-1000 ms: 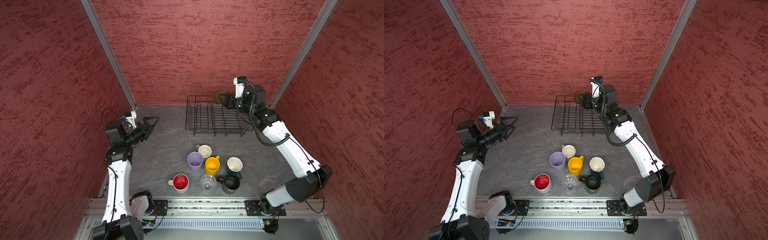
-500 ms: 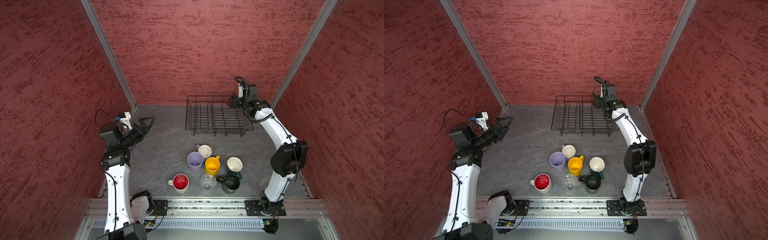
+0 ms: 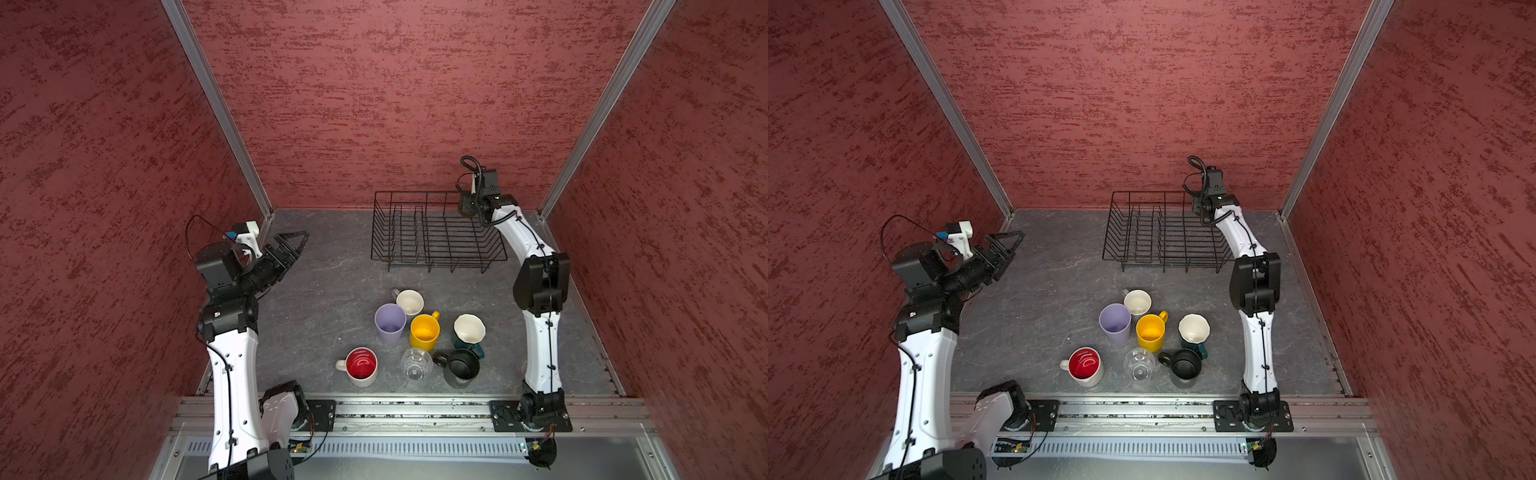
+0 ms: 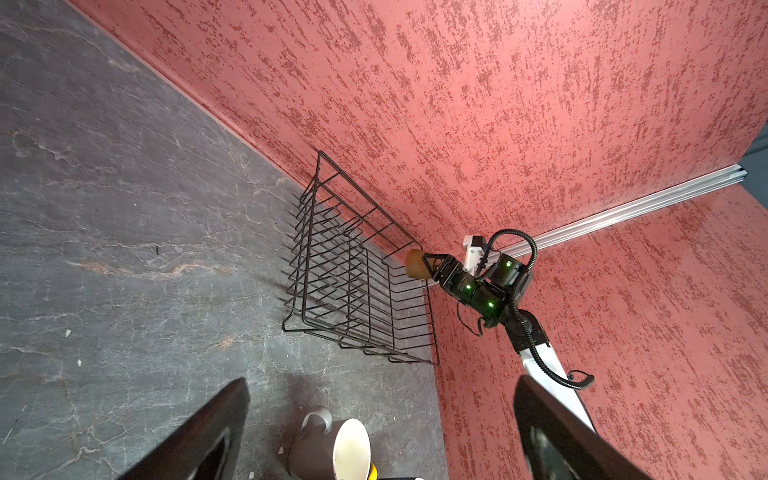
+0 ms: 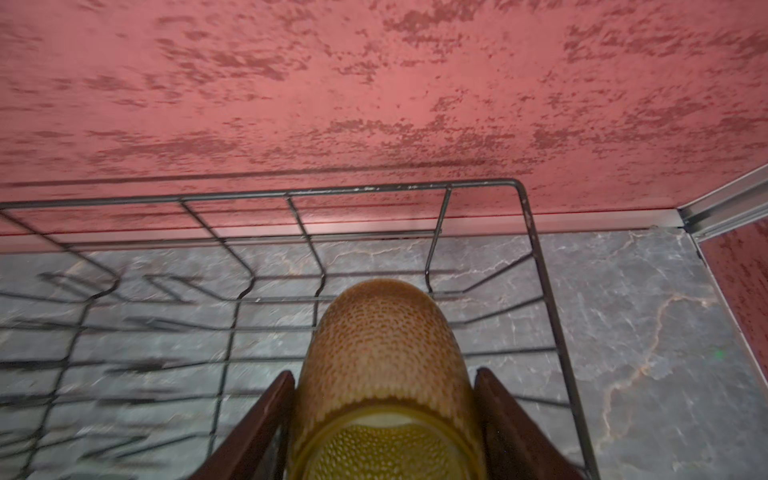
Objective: Load the cups into the dish rack
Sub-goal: 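Carry the gold cup over the rack with the right gripper while the left withdraws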
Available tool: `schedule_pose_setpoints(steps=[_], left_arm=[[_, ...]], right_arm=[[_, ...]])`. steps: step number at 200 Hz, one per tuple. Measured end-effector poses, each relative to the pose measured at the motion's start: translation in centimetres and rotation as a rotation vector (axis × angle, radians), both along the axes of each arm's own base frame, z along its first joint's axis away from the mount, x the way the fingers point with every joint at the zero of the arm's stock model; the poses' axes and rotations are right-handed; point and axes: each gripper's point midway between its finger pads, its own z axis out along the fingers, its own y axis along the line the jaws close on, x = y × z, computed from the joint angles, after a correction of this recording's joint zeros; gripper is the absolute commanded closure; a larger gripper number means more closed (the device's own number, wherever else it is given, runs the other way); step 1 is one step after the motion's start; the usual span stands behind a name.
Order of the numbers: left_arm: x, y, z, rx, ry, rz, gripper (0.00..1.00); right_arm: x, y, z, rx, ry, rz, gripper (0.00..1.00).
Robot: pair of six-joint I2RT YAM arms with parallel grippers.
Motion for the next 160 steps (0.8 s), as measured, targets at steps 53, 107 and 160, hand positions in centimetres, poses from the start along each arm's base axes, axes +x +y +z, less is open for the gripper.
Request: schedule_pose_setpoints(steps=[53, 107, 160], left_arm=[[0.0, 0.0, 0.0, 0.001, 0.001, 0.002, 0.0], [0.0, 0.1, -0.1, 0.002, 0.002, 0.004, 0.0], [0.1, 0.1, -1.1, -0.008, 0.024, 0.005, 0.0]], right_arm=[[1.6, -0.9, -4.1, -0.034, 0.052, -0.034, 0.82], [1.8, -2.3, -6.6, -0.049, 0.093, -0.061, 0.82], [2.7, -3.6, -7.8, -0.058, 0.095, -0.084, 0.79]])
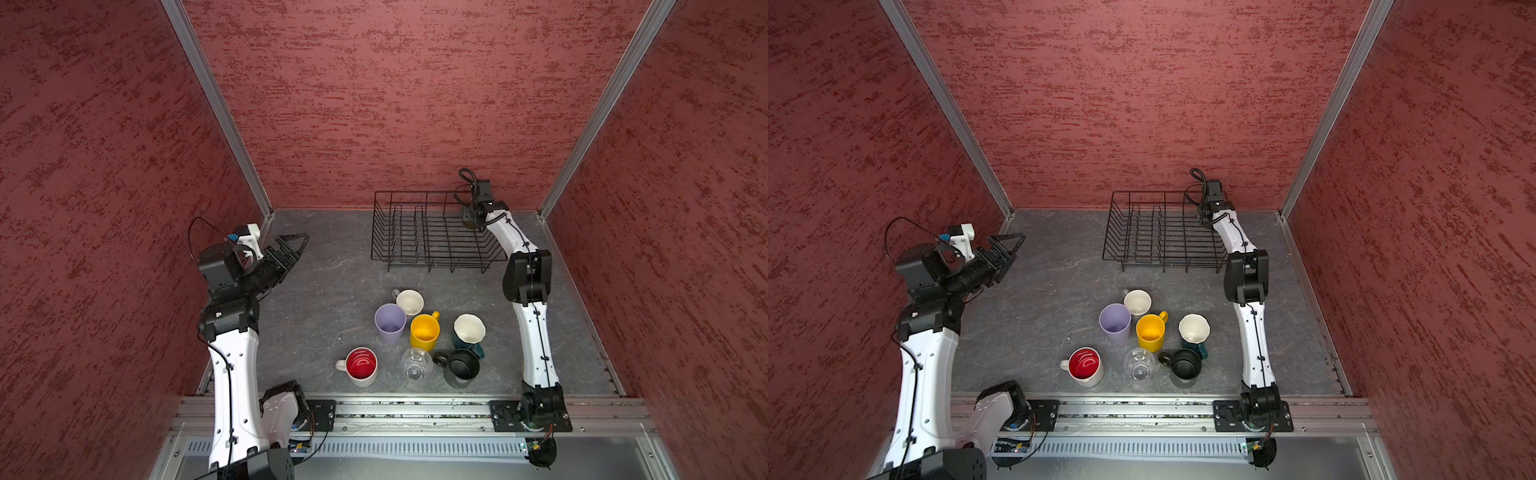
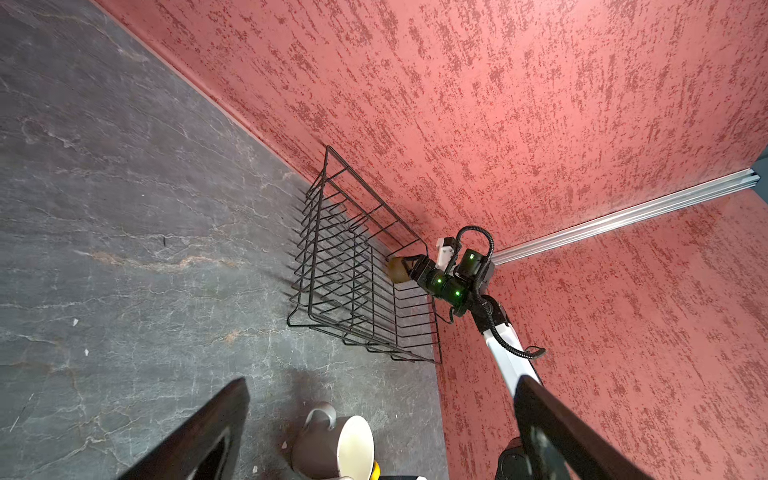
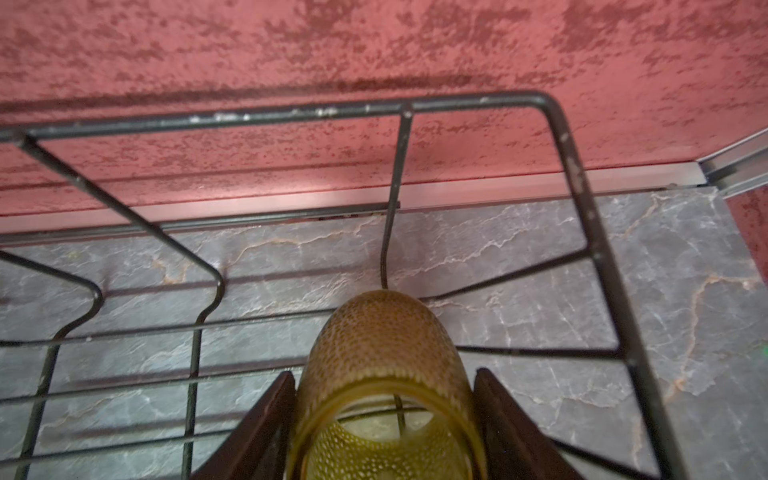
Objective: Load the cups into the dish rack
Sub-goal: 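Carry the gold cup over the rack with the right gripper while the left withdraws, then lower the gold cup into the rack corner and open the right gripper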
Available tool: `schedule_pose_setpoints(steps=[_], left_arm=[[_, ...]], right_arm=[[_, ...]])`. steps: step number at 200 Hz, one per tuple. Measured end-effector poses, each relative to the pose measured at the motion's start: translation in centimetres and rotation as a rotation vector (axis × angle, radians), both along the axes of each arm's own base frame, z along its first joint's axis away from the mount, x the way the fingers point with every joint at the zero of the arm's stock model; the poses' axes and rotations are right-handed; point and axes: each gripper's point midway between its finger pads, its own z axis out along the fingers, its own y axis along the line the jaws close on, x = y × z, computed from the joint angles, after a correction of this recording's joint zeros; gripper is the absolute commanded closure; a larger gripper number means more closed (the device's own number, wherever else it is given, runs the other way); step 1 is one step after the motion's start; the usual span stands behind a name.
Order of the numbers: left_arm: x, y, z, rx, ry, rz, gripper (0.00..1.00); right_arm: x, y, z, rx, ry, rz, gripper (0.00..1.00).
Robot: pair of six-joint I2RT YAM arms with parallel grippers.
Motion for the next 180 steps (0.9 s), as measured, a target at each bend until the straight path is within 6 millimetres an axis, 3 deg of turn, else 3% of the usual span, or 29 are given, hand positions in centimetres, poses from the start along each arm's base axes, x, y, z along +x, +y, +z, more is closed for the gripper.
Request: schedule_pose_setpoints(steps=[29, 82, 125, 156, 180], left_arm=[[0.0, 0.0, -0.2, -0.002, 0.004, 0.0, 0.0], [-0.2, -0.1, -0.4, -0.002, 0.005, 0.002, 0.0], [-0.4, 0.0, -0.8, -0.007, 0.013, 0.009, 0.0], [-0.4, 0.1, -1.0, -0.004, 0.017, 0.023, 0.0], [-0.5, 0.2, -1.6, -0.007, 0.035, 0.029, 0.0]], right_arm=[[0.2, 0.0, 0.0, -0.008, -0.006, 0.003, 0.71], [0.4, 0.0, -0.1, -0.015, -0.013, 0.008, 0.33], [0.5, -0.1, 0.1, -0.02, -0.015, 0.013, 0.18], [0.6, 0.2, 0.5, 0.001, -0.024, 0.027, 0.02], [0.6, 0.6, 1.7, 0.023, -0.041, 0.04, 0.01]])
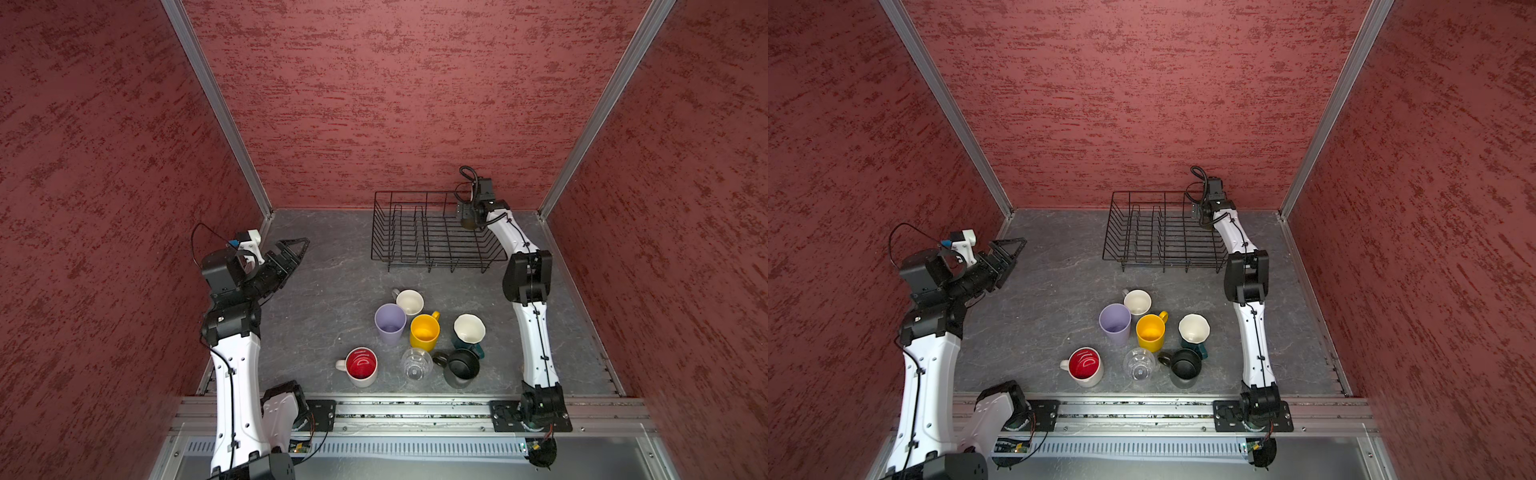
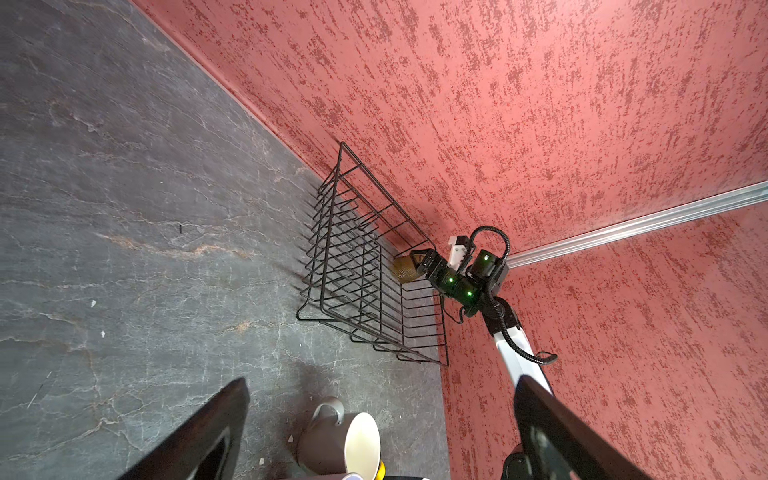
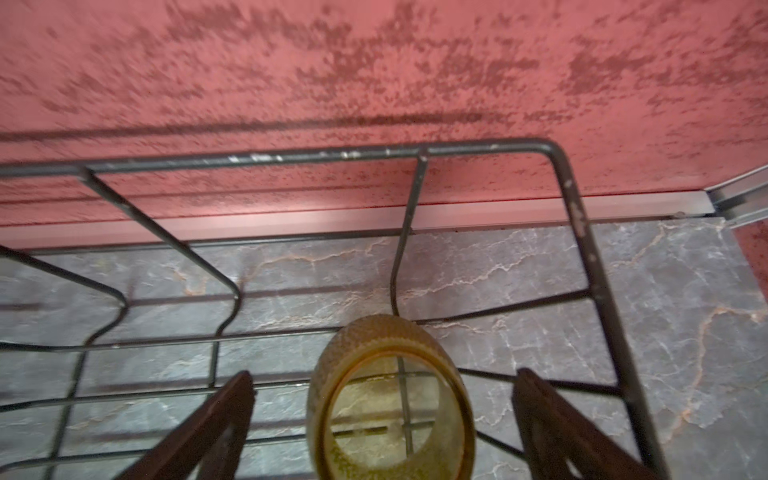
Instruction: Load the cups into the dish rack
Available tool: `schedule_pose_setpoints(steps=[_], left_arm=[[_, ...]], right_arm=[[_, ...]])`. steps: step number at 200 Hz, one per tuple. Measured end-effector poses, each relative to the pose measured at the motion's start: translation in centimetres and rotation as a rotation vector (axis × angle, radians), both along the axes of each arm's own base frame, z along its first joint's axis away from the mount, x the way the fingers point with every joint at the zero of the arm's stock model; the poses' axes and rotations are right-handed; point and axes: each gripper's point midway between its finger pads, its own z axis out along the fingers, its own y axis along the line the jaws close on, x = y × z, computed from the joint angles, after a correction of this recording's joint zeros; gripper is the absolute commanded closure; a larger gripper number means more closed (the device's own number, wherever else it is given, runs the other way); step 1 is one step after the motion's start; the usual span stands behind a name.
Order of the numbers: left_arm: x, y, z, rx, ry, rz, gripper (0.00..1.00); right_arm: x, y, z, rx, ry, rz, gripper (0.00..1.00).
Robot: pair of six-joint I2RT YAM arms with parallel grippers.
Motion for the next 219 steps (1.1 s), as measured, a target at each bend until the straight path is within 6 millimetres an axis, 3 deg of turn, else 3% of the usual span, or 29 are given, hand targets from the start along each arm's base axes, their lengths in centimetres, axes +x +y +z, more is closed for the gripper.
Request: schedule_pose_setpoints(steps=[30, 70, 87, 102, 128, 165, 194, 219], left_arm=[[-0.8, -0.1, -1.8, -0.01, 0.076, 0.01, 0.02], [-2.5, -1.0, -5.9, -0.045, 0.242, 0.003, 0.07], [-3.7, -2.7, -8.0, -0.039, 0.326, -0.036, 0.1], [-4.8, -4.5, -9.1, -0.001, 0.38, -0.089, 0.14], [-6.8, -6.7, -11.3, 0.106, 0.488, -0.166, 0.22], [-9.5, -7.9, -13.9, 0.292, 0.637, -0.233, 0.28], [-11.1, -8.7, -14.9, 0.398, 0.683, -0.289, 0.32], [-12.2, -9.6, -15.7, 0.472, 0.716, -0.344, 0.37]], right_arm=[[-0.5, 0.6, 4.0, 0.05, -0.048, 0.015, 0.01], [-3.0, 2.3, 14.4, 0.165, -0.194, 0.058, 0.01], [-5.0, 3.2, 18.5, 0.205, -0.252, 0.089, 0.01], [-6.6, 3.9, 20.9, 0.23, -0.285, 0.119, 0.01], [-9.1, 5.6, 21.6, 0.264, -0.281, 0.171, 0.01], [-12.9, 7.4, 18.4, 0.319, -0.201, 0.22, 0.01], [-15.8, 7.6, 17.3, 0.367, -0.18, 0.225, 0.01], [-17.7, 7.7, 18.0, 0.396, -0.2, 0.231, 0.01]])
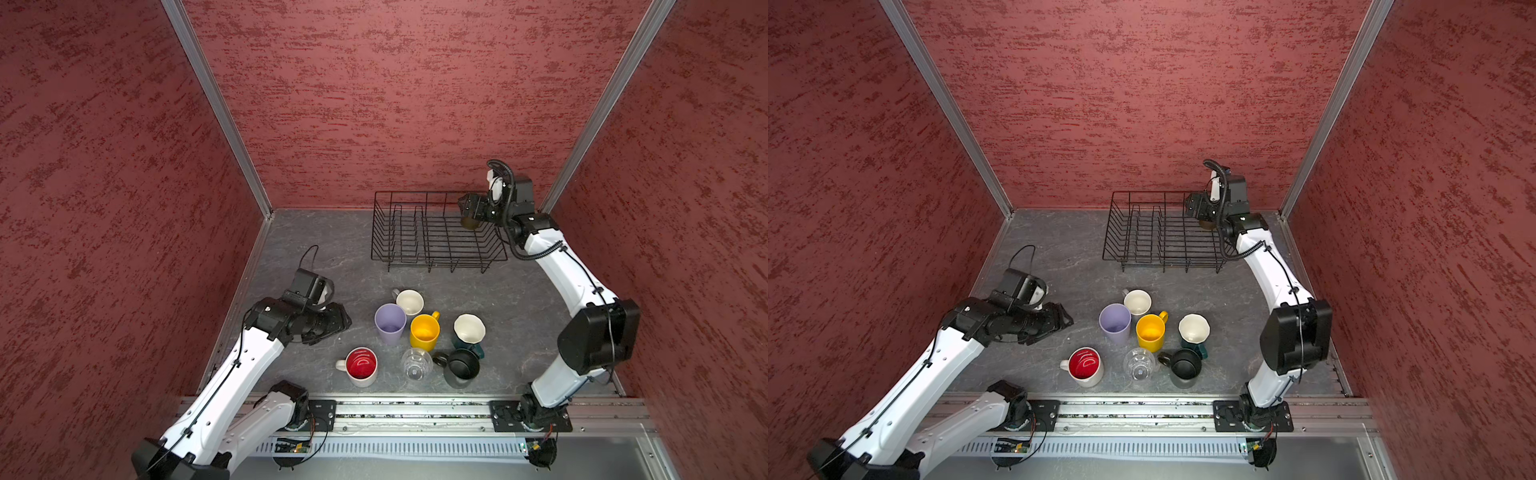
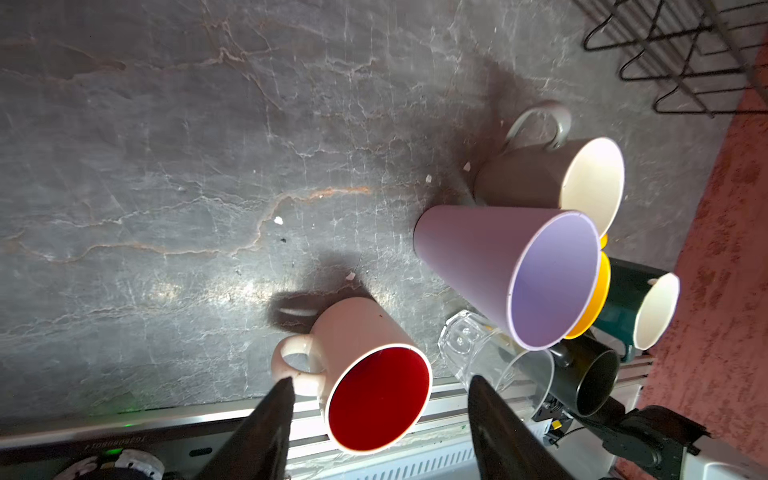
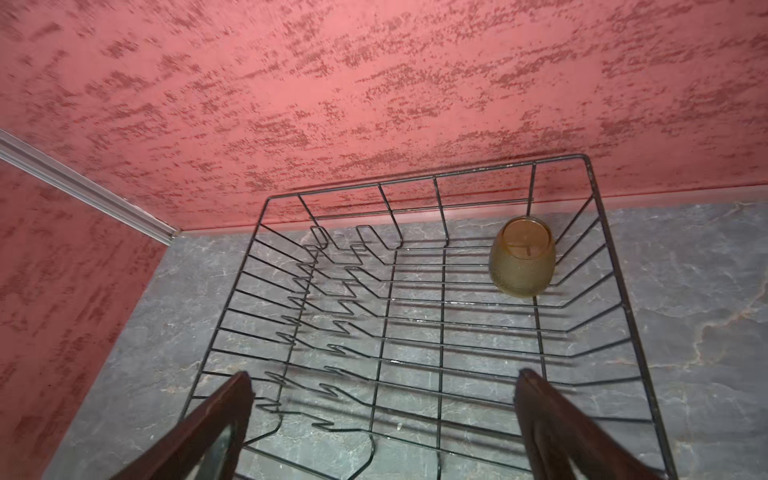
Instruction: Load the cups into the dish rack
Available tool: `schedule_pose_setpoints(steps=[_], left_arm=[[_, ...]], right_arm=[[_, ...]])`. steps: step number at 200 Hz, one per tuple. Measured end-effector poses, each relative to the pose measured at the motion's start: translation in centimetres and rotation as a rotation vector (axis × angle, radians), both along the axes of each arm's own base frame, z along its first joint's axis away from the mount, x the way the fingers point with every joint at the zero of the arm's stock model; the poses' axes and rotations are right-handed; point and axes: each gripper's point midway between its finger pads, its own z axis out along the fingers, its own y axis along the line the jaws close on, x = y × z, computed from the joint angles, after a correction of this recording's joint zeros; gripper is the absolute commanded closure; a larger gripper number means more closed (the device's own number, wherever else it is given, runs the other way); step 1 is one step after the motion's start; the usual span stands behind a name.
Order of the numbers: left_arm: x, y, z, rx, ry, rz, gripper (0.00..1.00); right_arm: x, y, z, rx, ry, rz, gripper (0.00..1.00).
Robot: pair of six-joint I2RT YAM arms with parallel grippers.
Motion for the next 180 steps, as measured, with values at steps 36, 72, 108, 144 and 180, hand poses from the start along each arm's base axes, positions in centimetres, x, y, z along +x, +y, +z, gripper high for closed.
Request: schedule_pose_setpoints(steps=[36, 72, 108, 144, 180], left_arm=[[-1.0, -0.9, -1.4, 0.092, 0.05, -0.077, 0.42], [-1.3, -1.8, -2.5, 0.156, 0.078, -0.138, 0.46], [-1.6, -2.0, -3.4, 0.219, 0.098, -0.175, 0.5], [-2.2, -2.4, -4.0, 0.243, 0.125, -0.207, 0.52], [-2.9, -2.7, -4.9, 0.279, 0.171, -0.244, 0.52]], right_arm=[[-1.7, 0.4, 1.0, 0.034, -0.029, 0.017, 0.02], [-2.7, 0.6, 0.2, 0.048, -0.011, 0.024, 0.02], [-3.2, 0.7, -0.3, 0.056, 0.003, 0.026, 0.02], [-3.6, 0.7, 0.4, 0.063, -0.012, 0.028, 0.02], [-3.9, 0.6, 0.4, 0.068, -0.015, 0.028, 0.02]])
